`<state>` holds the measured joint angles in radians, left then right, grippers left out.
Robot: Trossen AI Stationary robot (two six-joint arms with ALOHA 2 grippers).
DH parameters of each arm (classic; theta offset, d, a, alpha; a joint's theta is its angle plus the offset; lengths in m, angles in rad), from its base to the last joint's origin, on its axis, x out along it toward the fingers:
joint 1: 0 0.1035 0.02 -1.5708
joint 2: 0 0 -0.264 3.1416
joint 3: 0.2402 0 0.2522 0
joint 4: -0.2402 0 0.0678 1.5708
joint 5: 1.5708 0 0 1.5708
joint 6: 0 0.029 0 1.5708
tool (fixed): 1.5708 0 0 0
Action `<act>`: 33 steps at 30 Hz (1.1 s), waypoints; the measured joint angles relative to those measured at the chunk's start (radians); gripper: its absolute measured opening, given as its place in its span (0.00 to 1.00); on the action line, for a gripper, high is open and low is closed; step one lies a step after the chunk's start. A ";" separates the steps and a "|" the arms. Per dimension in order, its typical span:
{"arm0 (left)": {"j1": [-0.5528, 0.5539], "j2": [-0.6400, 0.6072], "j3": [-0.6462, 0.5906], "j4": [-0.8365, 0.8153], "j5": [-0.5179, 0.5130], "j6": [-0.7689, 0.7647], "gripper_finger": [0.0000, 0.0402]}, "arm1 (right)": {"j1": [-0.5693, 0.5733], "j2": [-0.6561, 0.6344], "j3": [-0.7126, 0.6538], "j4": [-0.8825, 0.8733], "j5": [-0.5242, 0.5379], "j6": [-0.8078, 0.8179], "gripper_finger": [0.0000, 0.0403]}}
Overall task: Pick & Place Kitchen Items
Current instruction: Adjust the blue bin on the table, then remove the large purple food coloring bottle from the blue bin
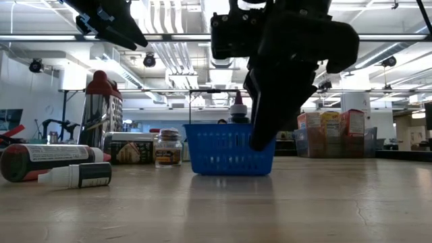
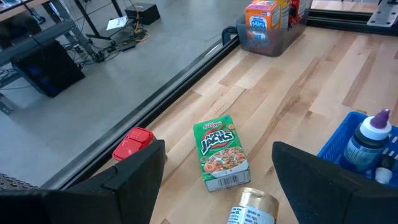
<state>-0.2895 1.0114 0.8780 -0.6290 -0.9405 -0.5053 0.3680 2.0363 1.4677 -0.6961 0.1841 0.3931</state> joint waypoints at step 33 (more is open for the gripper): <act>0.000 0.000 0.000 0.003 0.000 0.000 0.75 | -0.038 -0.408 -0.408 0.360 0.443 0.074 0.37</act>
<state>-0.2897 1.0115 0.8780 -0.6262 -0.9405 -0.5053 0.3303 1.6283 1.0593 -0.3359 0.6275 0.4671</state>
